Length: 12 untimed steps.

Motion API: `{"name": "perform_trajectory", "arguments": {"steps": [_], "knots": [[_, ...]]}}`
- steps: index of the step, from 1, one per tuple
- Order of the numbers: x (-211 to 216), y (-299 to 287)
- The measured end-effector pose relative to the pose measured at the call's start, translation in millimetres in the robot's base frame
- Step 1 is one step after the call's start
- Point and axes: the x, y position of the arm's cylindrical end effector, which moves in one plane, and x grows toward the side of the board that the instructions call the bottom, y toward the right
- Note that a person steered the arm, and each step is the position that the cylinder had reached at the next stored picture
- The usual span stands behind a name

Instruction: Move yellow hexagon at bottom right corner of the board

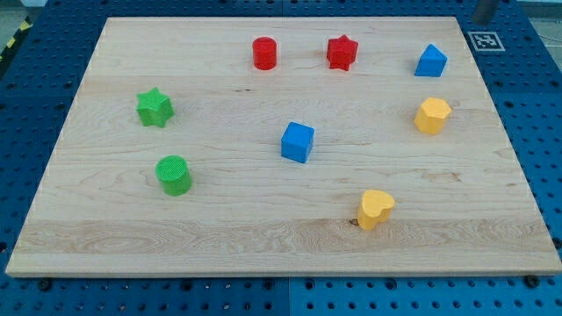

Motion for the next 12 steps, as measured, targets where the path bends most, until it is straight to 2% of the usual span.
{"name": "perform_trajectory", "arguments": {"steps": [5, 7, 8, 12], "knots": [[5.1, 0.0], [38.8, 0.0], [76.2, -0.1], [117.1, -0.1]]}}
